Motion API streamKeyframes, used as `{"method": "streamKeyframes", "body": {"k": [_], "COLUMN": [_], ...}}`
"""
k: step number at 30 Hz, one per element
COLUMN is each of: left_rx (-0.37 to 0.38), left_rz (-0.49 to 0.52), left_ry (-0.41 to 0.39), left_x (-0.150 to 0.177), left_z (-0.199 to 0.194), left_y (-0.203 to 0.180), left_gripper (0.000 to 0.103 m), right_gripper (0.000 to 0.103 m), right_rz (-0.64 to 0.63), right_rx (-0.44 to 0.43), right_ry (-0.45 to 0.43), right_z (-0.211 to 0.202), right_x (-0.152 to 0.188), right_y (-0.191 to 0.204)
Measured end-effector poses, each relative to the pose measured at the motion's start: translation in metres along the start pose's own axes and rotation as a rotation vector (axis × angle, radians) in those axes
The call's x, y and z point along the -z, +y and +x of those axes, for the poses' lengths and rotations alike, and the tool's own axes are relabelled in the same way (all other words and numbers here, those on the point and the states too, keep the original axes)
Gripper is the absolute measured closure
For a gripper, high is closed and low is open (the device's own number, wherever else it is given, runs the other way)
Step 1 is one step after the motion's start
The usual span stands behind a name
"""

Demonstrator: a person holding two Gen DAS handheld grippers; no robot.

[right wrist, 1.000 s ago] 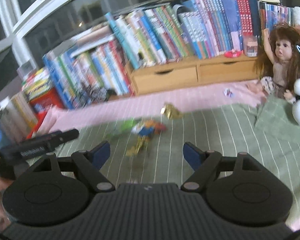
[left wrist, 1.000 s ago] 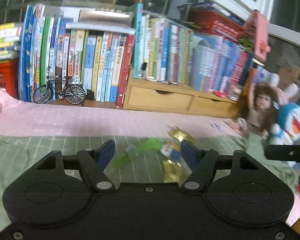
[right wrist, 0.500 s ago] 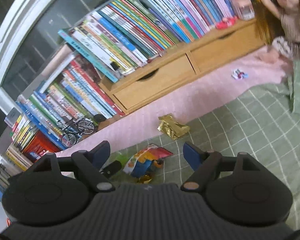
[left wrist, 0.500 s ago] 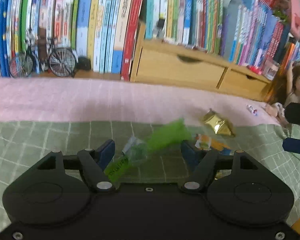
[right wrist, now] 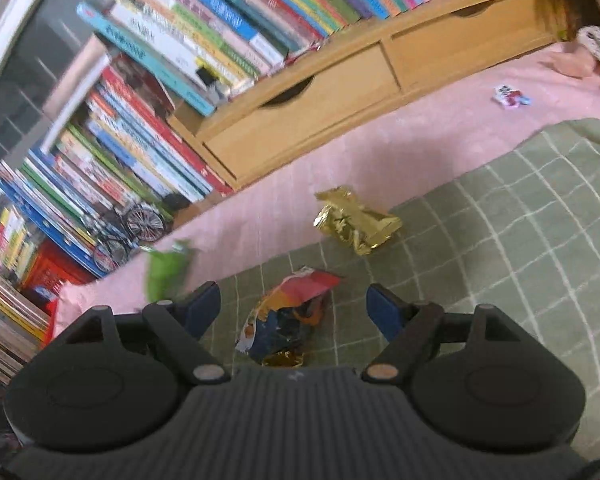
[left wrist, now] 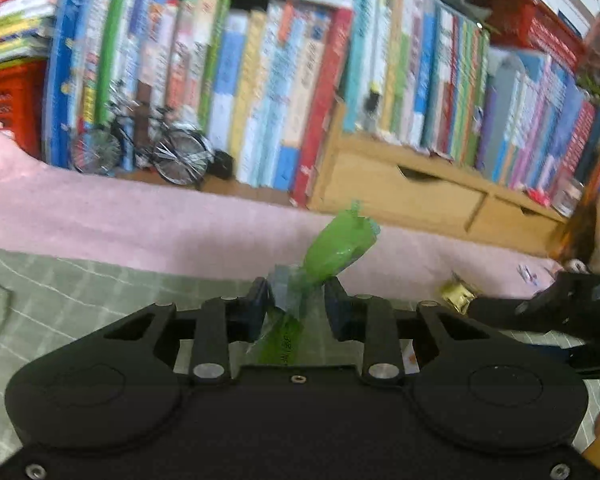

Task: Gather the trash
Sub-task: 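Grasp the green plastic wrapper with the left tool while the right tool grasps the colourful snack bag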

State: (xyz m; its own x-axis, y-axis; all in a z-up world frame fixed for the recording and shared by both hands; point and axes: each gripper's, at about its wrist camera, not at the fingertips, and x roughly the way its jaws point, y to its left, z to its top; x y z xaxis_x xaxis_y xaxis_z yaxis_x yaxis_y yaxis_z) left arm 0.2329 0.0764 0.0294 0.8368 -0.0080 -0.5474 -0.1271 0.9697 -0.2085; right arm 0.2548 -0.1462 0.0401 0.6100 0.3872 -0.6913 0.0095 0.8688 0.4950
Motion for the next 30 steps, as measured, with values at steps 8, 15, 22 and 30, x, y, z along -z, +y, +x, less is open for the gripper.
{"method": "streamKeyframes", "body": {"k": [8, 15, 22, 30], "left_rx": [-0.011, 0.011, 0.02, 0.026], "left_rz": [0.008, 0.0, 0.009, 0.027], "left_ry": [0.013, 0.031, 0.033, 0.015], "left_x": [-0.003, 0.001, 0.002, 0.001], "left_z": [-0.009, -0.012, -0.03, -0.071], "left_y": [0.012, 0.017, 0.016, 0.008], "left_gripper": [0.074, 0.074, 0.074, 0.074], "right_gripper": [0.018, 0.066, 0.075, 0.075], "right_rz": [-0.064, -0.072, -0.084, -0.119], "right_rx": [0.055, 0.036, 0.031, 0.024], "right_ry": [0.065, 0.064, 0.018, -0.032], "right_z": [0.03, 0.028, 0.006, -0.04], "right_x": [0.01, 0.014, 0.015, 0.016], "right_y": [0.017, 0.022, 0.029, 0.047]}}
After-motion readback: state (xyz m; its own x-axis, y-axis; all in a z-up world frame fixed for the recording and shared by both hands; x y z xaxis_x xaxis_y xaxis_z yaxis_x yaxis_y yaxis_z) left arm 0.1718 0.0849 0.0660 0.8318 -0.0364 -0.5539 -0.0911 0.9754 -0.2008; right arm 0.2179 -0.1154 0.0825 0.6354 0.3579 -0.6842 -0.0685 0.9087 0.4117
